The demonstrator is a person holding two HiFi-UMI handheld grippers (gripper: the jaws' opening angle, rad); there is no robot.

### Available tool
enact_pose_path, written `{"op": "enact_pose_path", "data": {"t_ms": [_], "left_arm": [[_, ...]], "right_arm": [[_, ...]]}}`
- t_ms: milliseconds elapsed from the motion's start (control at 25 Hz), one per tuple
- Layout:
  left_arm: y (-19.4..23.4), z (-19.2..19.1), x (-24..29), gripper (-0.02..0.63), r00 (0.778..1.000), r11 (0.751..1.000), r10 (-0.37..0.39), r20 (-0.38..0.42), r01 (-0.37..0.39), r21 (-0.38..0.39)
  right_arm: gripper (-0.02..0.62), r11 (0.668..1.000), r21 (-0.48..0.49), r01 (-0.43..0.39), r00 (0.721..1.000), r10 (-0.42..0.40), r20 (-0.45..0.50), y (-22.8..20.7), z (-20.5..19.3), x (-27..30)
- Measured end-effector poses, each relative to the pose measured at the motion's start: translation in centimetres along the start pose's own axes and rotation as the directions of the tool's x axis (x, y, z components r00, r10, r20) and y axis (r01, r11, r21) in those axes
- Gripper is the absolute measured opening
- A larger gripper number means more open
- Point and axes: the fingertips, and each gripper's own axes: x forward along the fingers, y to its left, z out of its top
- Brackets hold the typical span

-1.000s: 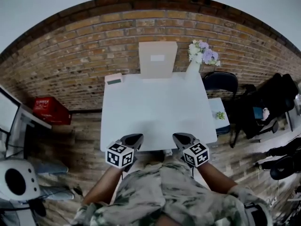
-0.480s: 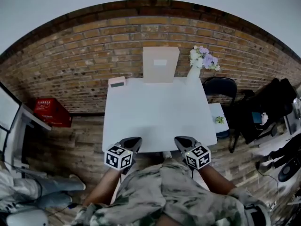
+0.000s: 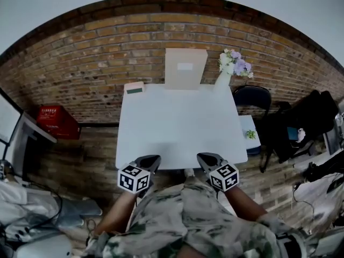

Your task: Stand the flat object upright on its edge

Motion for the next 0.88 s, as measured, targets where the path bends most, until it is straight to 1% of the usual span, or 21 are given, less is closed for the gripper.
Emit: {"op": "enact_pose_path", "data": {"t_ms": [320,880], "left_arm": [[0.4,-0.7,0.1,0.025,1.0,1.0,-0.008,0.0,0.008,-0.015],[1.3,-1.5,0.9,0.025,1.0,0.999,-0.006,-0.017,0.005,-0.041]], "right_arm": [[0.021,1.0,0.005,0.005,1.0,-0.005,-0.011,0.3,-0.6,0.3],[0.021,1.0,0.003,-0.011,1.0,0.011,-0.028,-0.1,-1.0,1.8]]}}
